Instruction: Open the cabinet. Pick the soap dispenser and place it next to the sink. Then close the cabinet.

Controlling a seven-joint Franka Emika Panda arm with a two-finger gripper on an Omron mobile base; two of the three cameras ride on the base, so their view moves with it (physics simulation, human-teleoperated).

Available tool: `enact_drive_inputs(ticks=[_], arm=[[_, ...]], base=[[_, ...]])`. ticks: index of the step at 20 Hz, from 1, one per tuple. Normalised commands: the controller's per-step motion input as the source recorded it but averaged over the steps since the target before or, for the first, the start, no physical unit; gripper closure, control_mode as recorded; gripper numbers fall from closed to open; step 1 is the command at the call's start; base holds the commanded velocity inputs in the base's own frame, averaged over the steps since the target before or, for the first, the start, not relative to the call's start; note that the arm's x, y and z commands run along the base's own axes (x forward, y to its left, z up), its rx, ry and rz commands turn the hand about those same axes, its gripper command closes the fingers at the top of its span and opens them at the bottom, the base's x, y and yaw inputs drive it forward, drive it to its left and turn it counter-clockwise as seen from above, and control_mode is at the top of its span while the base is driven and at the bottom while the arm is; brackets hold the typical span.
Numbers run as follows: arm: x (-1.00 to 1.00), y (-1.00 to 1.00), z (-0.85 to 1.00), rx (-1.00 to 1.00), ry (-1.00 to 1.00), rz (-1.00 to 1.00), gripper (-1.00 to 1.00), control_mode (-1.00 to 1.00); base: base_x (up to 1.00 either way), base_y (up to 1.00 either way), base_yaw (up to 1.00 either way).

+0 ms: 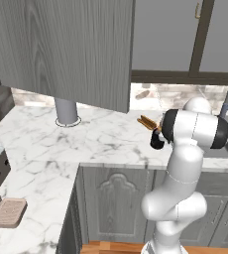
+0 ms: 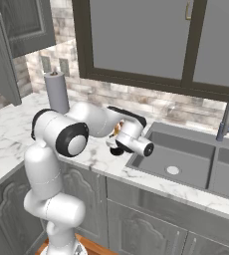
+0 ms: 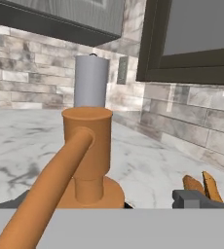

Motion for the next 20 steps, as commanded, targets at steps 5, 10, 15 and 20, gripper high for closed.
enact_drive_inputs(ticks=[5, 10, 15, 20], arm=[[0.10, -0.06, -0.04, 0.00, 0.06, -0.02, -1.00, -1.00], [0.15, 0.00, 0.00, 0.01, 0.02, 0.00, -1.00, -1.00], [0.03, -0.05, -0.01, 0.05, 0.00, 0.00, -1.00, -1.00], [0.00, -0.07, 0.00, 0.03, 0.00, 0.00, -1.00, -1.00]], base=[[0.00, 0.00, 0.00], [0.00, 0.00, 0.00], [0.00, 0.00, 0.00], [0.00, 0.00, 0.00]])
